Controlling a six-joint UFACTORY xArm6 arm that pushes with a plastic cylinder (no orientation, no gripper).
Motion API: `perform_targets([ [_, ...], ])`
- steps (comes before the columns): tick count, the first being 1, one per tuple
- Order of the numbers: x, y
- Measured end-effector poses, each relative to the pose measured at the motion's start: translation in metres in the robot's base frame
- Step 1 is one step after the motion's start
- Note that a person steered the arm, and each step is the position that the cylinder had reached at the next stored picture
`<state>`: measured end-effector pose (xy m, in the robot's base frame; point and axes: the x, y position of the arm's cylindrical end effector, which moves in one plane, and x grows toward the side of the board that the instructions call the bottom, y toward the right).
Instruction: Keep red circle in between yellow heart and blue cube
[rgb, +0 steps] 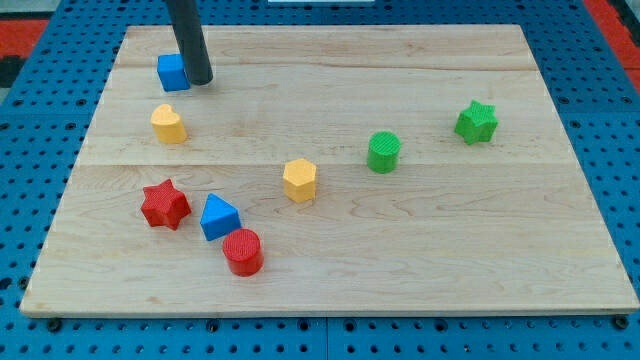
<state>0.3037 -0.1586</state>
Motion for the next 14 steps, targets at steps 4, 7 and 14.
perform_targets([
  [4,0.092,0.044],
  [7,0.188,0.114],
  [14,0.256,0.081],
])
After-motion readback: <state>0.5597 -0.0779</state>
